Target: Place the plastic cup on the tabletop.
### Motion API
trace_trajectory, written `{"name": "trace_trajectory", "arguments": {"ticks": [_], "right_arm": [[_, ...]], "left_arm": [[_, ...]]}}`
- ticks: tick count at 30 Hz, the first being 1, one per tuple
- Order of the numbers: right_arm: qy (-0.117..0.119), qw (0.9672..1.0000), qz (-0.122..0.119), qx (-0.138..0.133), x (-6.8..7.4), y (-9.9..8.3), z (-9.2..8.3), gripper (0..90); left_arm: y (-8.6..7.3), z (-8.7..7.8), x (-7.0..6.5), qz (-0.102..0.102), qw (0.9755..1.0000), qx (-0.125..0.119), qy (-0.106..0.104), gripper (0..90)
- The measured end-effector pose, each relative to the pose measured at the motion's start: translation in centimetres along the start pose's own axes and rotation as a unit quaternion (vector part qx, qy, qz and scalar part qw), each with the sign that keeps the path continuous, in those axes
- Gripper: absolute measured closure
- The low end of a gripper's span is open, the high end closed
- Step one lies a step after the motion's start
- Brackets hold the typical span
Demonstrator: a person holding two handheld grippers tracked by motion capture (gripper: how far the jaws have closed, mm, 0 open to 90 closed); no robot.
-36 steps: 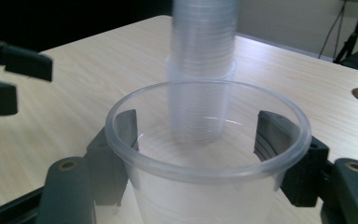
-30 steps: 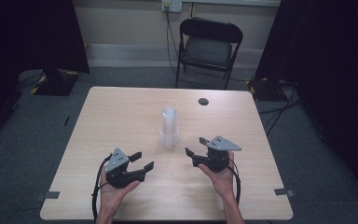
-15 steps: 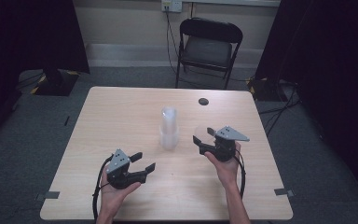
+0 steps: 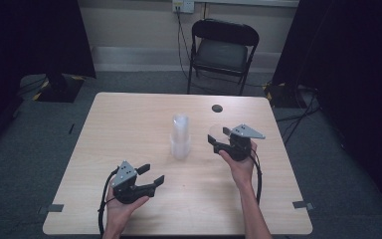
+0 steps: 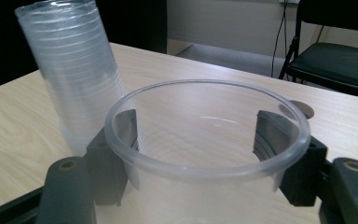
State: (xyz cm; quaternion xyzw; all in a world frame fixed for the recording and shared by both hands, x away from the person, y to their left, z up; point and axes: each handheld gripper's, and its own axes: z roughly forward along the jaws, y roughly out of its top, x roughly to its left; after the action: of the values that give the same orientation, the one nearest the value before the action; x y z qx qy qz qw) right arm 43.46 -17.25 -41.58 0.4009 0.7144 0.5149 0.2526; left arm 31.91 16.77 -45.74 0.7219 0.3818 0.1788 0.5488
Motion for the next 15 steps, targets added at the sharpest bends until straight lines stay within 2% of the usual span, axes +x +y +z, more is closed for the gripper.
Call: {"name": "trace_trajectory", "arguments": {"ticks": [5, 8, 12, 15], "right_arm": [[-0.007, 1.0000, -0.002, 0.005, -0.4, 0.3, 1.0, 30.5], [-0.015, 0.9998, 0.008, 0.011, -1.0, 0.2, 1.8, 30.6], [-0.024, 0.9994, 0.016, 0.018, -1.7, 0.0, 3.0, 30.7], [-0.027, 0.9991, 0.025, 0.019, -2.1, -0.2, 3.7, 30.7]], "left_arm": [[-0.1, -0.1, 0.0, -0.003, 1.0000, 0.003, 0.000, 30.3], [-0.1, -0.2, 0.0, -0.002, 1.0000, -0.004, -0.003, 30.3], [-0.3, -0.2, -0.3, 0.006, 1.0000, 0.000, -0.007, 31.0], [-0.4, -0.5, -0.2, 0.006, 0.9998, -0.016, -0.010, 31.4]]}}
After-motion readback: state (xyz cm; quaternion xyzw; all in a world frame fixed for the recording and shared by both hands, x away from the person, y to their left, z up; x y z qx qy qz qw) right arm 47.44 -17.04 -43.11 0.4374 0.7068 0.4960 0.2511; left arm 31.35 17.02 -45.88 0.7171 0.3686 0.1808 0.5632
